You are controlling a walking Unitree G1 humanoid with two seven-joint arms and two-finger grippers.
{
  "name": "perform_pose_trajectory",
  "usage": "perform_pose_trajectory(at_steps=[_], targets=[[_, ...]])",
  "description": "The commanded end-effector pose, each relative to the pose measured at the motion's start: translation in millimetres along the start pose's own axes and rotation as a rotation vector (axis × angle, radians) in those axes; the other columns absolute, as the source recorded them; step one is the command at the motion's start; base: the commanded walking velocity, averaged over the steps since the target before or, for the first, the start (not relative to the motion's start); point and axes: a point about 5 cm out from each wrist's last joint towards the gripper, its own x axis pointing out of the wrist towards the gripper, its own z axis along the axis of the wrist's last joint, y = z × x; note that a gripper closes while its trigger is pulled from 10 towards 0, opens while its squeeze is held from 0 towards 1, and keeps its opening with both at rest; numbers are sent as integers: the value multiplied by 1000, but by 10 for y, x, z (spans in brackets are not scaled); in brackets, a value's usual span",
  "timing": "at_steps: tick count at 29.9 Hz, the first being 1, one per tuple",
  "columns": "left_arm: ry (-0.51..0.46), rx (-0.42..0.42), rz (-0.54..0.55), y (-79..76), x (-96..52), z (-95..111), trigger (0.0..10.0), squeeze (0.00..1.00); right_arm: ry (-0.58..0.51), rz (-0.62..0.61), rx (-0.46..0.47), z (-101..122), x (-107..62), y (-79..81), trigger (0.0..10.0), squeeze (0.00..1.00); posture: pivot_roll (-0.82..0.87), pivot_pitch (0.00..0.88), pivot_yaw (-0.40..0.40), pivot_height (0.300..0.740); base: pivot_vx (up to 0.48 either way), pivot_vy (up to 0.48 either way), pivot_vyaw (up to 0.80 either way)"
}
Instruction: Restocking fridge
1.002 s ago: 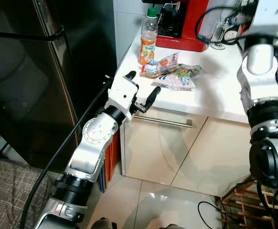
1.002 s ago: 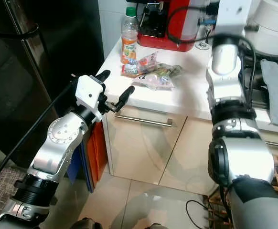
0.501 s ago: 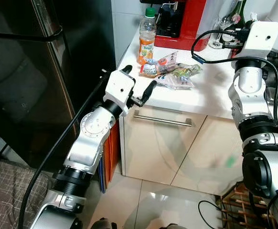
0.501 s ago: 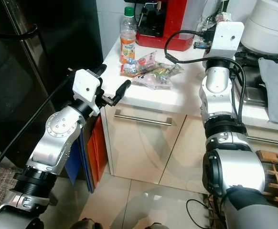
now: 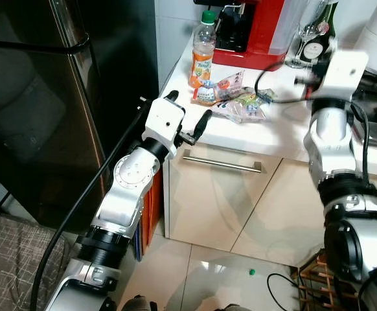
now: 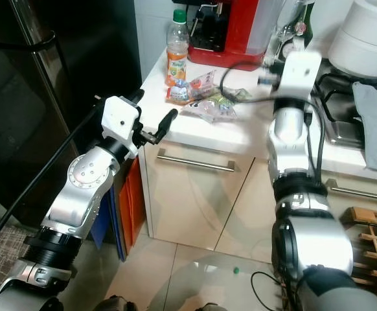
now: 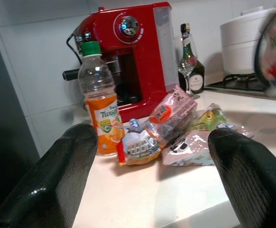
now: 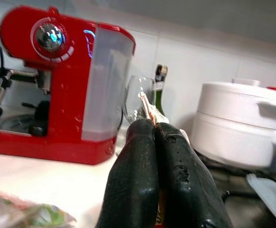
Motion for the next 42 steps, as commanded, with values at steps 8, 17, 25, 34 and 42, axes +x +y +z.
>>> perform_pose_trajectory(at_steps=[8, 17, 25, 34, 42], targets=[[6, -29, 27, -30, 40, -16, 10000, 0, -36, -21, -50, -109, -236, -68, 0, 0, 8, 0, -60, 740, -157, 0, 0], [0, -46, 47, 10, 31, -24, 10000, 0, 11, -71, -92, -282, -452, -228, 0, 0, -15, 0, -64, 740, -355, 0, 0], [-10, -53, 31, -7, 46, -13, 10000, 0, 59, -3, -89, -363, -575, -132, 0, 0, -43, 0, -57, 740, -359, 0, 0], [23, -27, 14, -15, -5, -104, 10000, 0, 123, 68, -61, -459, -726, 69, 0, 0, -37, 0, -42, 740, -264, 0, 0], [27, -51, -64, -78, -136, -143, 10000, 0, 217, 49, -34, -615, -821, 128, 0, 0, -14, 0, -15, 740, 0, -182, 0]])
